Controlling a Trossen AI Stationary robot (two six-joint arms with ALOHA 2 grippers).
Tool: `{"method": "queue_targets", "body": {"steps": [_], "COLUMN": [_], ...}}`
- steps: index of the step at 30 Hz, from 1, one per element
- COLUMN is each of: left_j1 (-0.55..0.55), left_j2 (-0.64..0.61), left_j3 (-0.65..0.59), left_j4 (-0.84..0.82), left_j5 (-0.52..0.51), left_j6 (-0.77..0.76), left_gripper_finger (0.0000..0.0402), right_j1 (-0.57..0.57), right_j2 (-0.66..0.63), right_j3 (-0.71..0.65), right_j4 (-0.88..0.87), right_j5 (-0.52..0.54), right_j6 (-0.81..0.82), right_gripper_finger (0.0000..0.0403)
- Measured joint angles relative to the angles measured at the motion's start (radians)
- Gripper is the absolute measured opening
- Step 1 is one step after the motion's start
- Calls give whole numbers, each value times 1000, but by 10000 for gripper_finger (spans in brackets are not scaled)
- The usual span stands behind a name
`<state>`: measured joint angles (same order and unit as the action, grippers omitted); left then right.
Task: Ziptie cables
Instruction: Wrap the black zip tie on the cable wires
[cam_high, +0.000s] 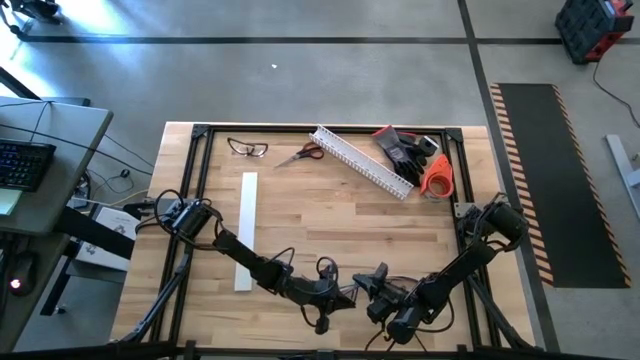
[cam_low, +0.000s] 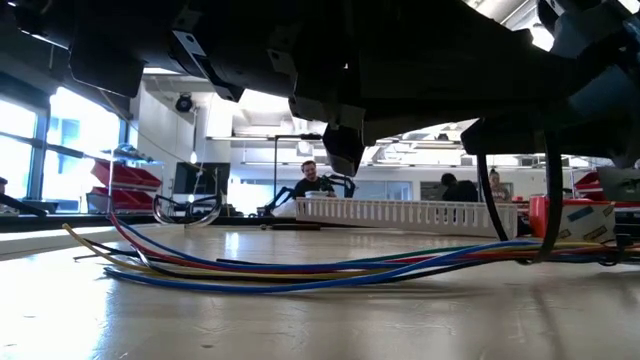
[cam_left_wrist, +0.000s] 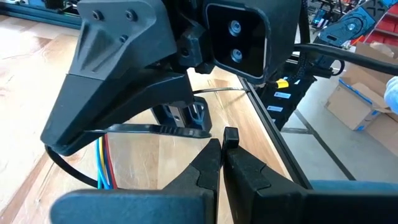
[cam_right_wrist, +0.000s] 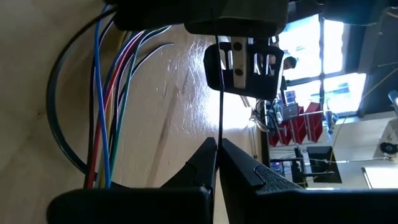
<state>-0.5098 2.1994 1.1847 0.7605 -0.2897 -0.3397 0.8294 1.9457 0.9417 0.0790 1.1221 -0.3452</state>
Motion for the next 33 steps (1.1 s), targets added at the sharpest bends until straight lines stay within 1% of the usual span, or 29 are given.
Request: {"method": "queue_targets", "body": {"steps": [19,25,33], "left_j1": [0,12,14], "left_j2": [0,0,0], "left_j3": [0,0,0], "left_j4": [0,0,1], "left_j5": [0,19,25], "left_j6": [0,-37,-50], "left_gripper_finger": [0,0,0], "right_j1": [21,22,26], "right_j2": [0,0,0], "right_j3": [0,0,6], "right_j4": [89,189,235], "right_j5": [0,-47,-94], "right_j6": [-86,-163,-222], "right_gripper_finger": [0,0,0]}}
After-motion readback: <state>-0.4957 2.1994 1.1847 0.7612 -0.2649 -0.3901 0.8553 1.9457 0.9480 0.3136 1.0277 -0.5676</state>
